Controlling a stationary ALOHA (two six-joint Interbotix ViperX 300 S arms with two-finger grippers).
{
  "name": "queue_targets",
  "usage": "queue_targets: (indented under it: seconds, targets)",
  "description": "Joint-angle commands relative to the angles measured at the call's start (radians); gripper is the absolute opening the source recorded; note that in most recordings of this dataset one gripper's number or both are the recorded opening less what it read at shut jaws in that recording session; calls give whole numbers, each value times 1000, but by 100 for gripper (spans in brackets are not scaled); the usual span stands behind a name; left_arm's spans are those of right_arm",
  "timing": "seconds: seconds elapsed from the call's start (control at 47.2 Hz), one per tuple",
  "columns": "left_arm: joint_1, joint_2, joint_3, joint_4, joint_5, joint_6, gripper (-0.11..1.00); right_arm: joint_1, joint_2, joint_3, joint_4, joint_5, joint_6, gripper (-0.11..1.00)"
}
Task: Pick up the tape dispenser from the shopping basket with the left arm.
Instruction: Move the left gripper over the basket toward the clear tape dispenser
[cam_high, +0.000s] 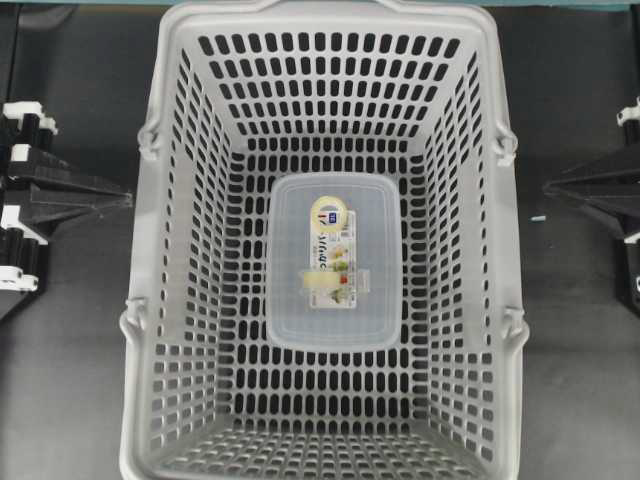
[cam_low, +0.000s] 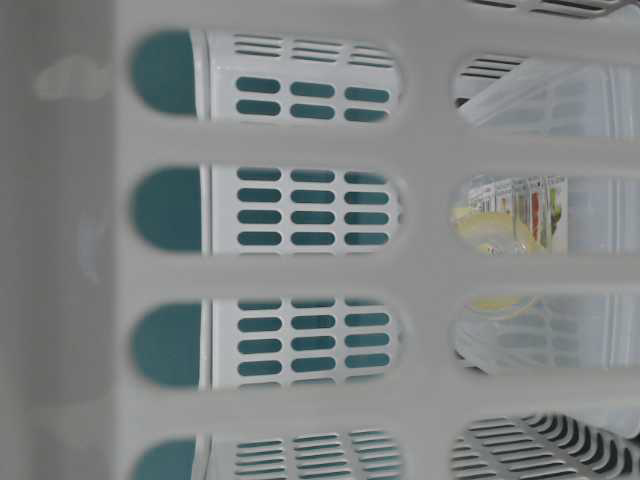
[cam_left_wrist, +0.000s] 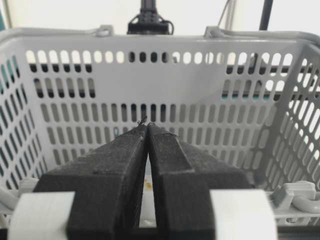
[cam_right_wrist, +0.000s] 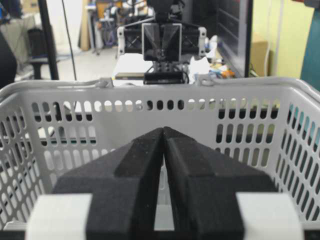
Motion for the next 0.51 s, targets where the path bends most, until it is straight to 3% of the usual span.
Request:
queue_targets:
  seconds: [0.0,0.085,0.318,0.487]
  targets:
    - [-18,5,-78,41,40,-17,6,3,2,-14,3,-8,3,0]
    - [-23,34,-143,41,127,-25,0,2,-12,-15,5,-6,8,0]
    - [-61,187,-351,41,356,-21,0,5,-55,-21,5,14,11,-1]
    - [-72,347,-505,41,499,-20,0,5,-78,-28,6,94,17,-1]
